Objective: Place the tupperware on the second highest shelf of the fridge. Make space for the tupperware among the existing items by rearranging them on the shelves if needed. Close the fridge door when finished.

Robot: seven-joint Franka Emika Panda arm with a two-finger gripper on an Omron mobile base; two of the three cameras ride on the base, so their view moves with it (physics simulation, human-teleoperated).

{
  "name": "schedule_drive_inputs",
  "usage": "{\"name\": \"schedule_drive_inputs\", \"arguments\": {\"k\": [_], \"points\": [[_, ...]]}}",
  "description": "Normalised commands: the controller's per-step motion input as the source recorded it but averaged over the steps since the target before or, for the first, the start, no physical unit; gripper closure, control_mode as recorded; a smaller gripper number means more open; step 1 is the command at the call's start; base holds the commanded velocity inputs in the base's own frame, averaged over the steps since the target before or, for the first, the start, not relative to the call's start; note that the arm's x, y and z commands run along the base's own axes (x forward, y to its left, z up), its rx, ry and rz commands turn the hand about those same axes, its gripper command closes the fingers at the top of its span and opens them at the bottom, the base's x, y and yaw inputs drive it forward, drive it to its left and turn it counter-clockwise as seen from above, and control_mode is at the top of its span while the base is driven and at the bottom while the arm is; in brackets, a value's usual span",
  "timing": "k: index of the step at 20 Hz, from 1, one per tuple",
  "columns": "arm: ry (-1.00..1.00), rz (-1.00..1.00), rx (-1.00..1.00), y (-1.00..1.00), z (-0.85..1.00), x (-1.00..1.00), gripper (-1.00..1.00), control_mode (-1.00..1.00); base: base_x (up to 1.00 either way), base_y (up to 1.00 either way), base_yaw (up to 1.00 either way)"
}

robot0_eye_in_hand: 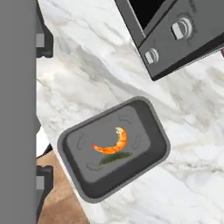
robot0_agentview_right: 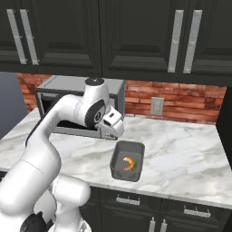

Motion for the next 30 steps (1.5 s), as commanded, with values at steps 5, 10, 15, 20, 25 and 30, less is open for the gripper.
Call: {"name": "schedule_drive_inputs", "arguments": {"k": [5, 10, 15, 20, 25, 30], "points": [[0.10, -0.39, 0.08, -1.00, -0.32, -0.16, -1.00, -1.00, 0.00, 0.00, 0.00], [-0.03, -0.37, 0.21, -0.90, -0.77, -0.12, -1.00, -1.00, 0.00, 0.00, 0.00], [0.00, -0.22, 0.21, -0.43, -0.54, 0.00, -1.00, -1.00, 0.00, 0.00, 0.00], [0.00, -0.03, 0.12, -0.07, -0.47, 0.00, -1.00, -1.00, 0.00, 0.00, 0.00], [0.07, 0.00, 0.00, 0.05, -0.44, 0.17, -1.00, -1.00, 0.00, 0.00, 0.00], [0.08, -0.01, 0.00, 0.14, -0.34, 0.30, -1.00, -1.00, 0.00, 0.00, 0.00]]}}
